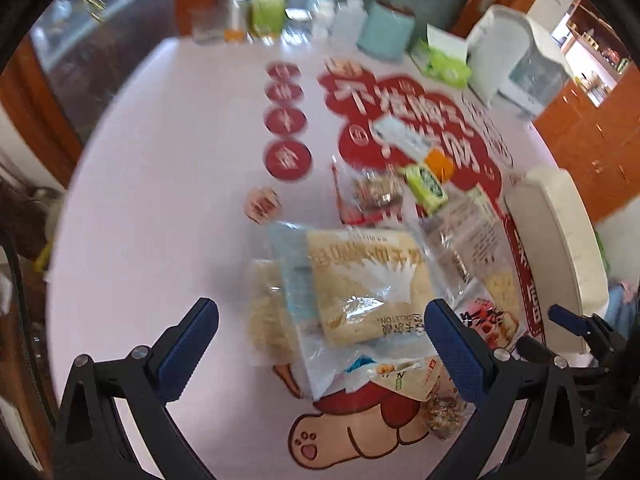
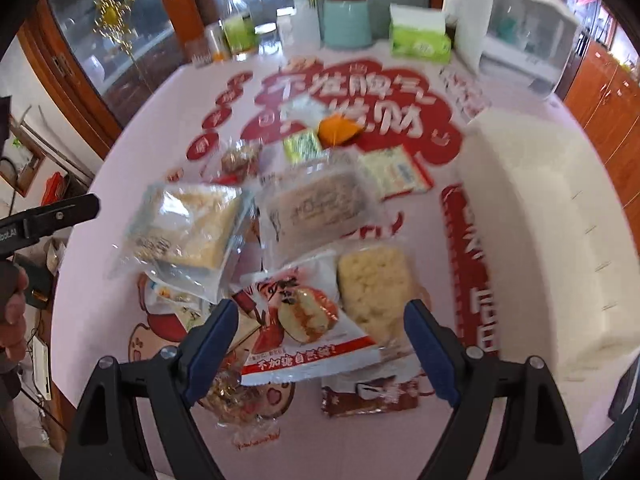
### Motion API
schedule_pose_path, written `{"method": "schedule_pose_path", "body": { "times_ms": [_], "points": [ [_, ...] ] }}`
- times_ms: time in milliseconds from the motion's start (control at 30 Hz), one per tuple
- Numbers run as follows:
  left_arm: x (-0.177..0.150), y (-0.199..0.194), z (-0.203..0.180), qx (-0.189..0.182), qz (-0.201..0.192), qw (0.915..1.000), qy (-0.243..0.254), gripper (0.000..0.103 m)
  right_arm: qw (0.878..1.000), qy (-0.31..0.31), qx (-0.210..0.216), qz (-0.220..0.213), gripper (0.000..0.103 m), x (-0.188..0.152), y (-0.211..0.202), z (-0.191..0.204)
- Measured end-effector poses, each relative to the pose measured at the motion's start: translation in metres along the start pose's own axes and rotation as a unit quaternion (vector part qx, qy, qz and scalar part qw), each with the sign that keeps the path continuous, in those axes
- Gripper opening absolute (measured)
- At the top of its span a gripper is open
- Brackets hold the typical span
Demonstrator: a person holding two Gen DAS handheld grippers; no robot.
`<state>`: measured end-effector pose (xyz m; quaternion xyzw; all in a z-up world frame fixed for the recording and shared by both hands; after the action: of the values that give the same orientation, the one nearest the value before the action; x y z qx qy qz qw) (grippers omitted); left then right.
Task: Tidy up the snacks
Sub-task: 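Grasp the red-printed pastry pack with the right tool while the left tool grasps the bread loaf, then carry both packs into the white bin and open both tools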
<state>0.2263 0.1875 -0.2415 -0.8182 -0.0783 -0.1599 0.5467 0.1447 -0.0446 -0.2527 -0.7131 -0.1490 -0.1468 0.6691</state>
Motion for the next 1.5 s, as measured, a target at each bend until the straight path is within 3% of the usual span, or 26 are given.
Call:
{"method": "schedule_pose_path", "body": {
  "times_ms": [233, 300, 533, 767, 833, 867, 967, 1200, 1500],
  "points": [
    [0.011, 0.053, 0.009, -0.031, 0.030, 0.9991, -0.006, 0.100, 0.999, -0.009, -0.013, 0.029, 0.084, -0.011, 0.038, 0.014],
    [0.013, 0.061, 0.006, -0.043, 0.033, 0.9986, 0.000, 0.097, 0.999, -0.012, -0.019, 0.038, 0.078, -0.014, 0.047, 0.016],
    [0.014, 0.080, -0.020, -0.031, 0.043, 0.9954, 0.080, 0.093, 0.998, -0.034, -0.052, 0.027, 0.067, -0.014, 0.058, 0.027],
    [0.013, 0.078, -0.046, -0.024, 0.030, 0.9886, 0.145, 0.049, 0.998, -0.035, -0.043, 0.019, 0.048, -0.015, 0.056, 0.035],
    [0.014, 0.073, -0.050, -0.012, 0.016, 0.9880, 0.153, 0.018, 0.999, -0.026, -0.035, 0.021, 0.046, -0.016, 0.055, 0.034],
    [0.017, 0.068, -0.050, -0.019, 0.011, 0.9892, 0.145, 0.012, 0.999, -0.022, -0.034, 0.022, 0.045, -0.017, 0.055, 0.033],
    [0.017, 0.054, -0.048, -0.034, 0.007, 0.9922, 0.120, 0.008, 0.999, -0.011, -0.029, 0.027, 0.043, -0.021, 0.049, 0.028],
    [0.020, -0.003, -0.069, -0.041, -0.049, 0.9896, 0.129, 0.007, 1.000, 0.016, 0.002, 0.009, 0.042, -0.024, 0.020, 0.018],
    [0.035, -0.102, -0.124, -0.073, -0.156, 0.9746, 0.143, 0.006, 0.997, 0.036, 0.030, -0.060, 0.042, 0.000, -0.051, -0.006]
  ]
}}
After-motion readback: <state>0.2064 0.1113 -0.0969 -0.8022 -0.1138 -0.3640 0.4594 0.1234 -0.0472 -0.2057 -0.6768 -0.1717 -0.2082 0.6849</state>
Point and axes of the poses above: each gripper's, at about its wrist camera, not at the fingertips, and y roughly the way its jaws point, z to its left, x to its top, the point moved 10 cm from there along y, roughly the way its jaws point, and after that the axes turned 9 degrees about -x, right-handed, at the moved point
